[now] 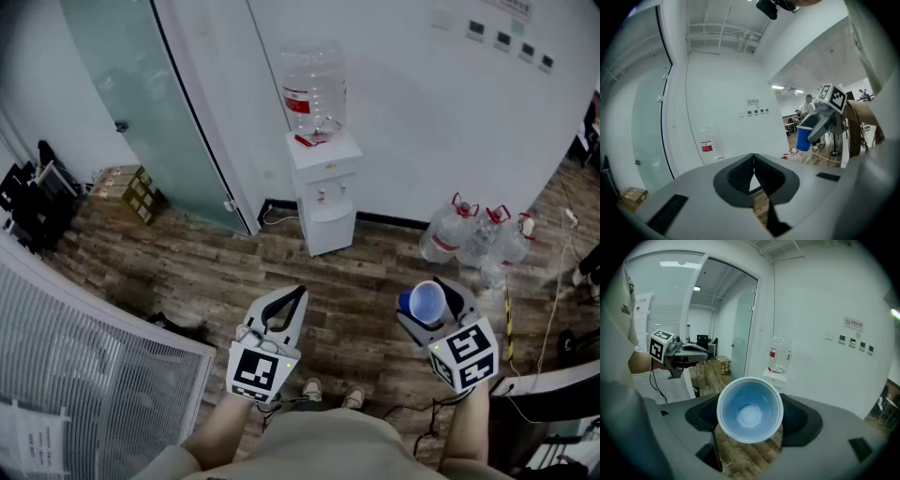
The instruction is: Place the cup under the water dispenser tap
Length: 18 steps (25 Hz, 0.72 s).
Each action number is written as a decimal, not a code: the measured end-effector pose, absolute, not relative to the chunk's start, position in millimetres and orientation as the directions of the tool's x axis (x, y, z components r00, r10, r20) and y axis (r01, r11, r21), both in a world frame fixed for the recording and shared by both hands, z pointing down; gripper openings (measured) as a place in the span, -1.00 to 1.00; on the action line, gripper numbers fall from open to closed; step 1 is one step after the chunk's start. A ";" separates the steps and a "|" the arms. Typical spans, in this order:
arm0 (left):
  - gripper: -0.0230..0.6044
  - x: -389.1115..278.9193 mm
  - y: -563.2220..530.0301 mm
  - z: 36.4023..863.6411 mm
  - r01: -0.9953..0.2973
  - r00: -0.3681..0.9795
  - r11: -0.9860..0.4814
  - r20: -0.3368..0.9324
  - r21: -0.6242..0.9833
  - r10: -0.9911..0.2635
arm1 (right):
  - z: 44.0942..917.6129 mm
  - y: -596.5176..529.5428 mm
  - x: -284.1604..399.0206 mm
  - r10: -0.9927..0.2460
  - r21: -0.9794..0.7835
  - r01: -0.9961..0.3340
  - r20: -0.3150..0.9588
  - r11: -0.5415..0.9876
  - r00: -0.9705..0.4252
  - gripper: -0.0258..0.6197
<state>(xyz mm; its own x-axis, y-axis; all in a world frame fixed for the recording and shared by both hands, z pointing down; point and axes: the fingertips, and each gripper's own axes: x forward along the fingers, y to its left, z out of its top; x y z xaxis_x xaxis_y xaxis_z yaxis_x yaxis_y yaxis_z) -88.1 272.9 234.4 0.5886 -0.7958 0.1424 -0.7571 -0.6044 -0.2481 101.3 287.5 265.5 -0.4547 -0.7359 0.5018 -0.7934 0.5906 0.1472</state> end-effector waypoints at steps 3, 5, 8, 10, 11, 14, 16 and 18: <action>-0.90 -87.7 269.1 236.5 -0.756 0.586 -0.603 0.148 -0.254 -0.797 | 269.9 282.4 103.8 -0.732 0.159 -0.792 0.520 0.589 -0.440 0.24; -0.90 -85.7 267.1 238.2 -0.756 0.585 -0.603 0.150 -0.253 -0.797 | 273.1 280.8 104.8 -0.726 0.163 -0.788 0.530 0.594 -0.438 0.24; -0.90 -81.2 264.8 240.0 -0.758 0.583 -0.603 0.155 -0.250 -0.797 | 277.6 279.5 104.6 -0.711 0.158 -0.777 0.542 0.610 -0.448 0.24; -0.90 -76.2 264.6 242.7 -0.759 0.580 -0.602 0.161 -0.250 -0.798 | 281.5 279.5 106.4 -0.699 0.158 -0.766 0.552 0.623 -0.454 0.24; -0.90 -72.5 265.6 245.2 -0.757 0.580 -0.603 0.166 -0.251 -0.797 | 284.0 281.1 108.5 -0.693 0.156 -0.763 0.558 0.627 -0.456 0.24; -0.90 -61.8 268.0 251.2 -0.750 0.588 -0.614 0.177 -0.245 -0.789 | 291.0 285.6 116.2 -0.682 0.165 -0.753 0.577 0.636 -0.450 0.24; -0.90 -57.1 267.2 253.1 -0.750 0.588 -0.615 0.181 -0.242 -0.789 | 293.9 284.6 122.0 -0.681 0.184 -0.747 0.587 0.639 -0.438 0.24; -0.90 -53.3 265.9 255.7 -0.754 0.578 -0.609 0.190 -0.246 -0.794 | 295.6 282.5 127.8 -0.682 0.188 -0.744 0.585 0.641 -0.440 0.24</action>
<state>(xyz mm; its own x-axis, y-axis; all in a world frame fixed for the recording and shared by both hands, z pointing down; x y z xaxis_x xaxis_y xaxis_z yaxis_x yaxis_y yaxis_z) -53.3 265.9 255.7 0.5780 -0.7936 0.1903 -0.7543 -0.6085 -0.2465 127.8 282.5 295.6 -0.4398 -0.6817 0.5846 -0.7437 0.6414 0.1884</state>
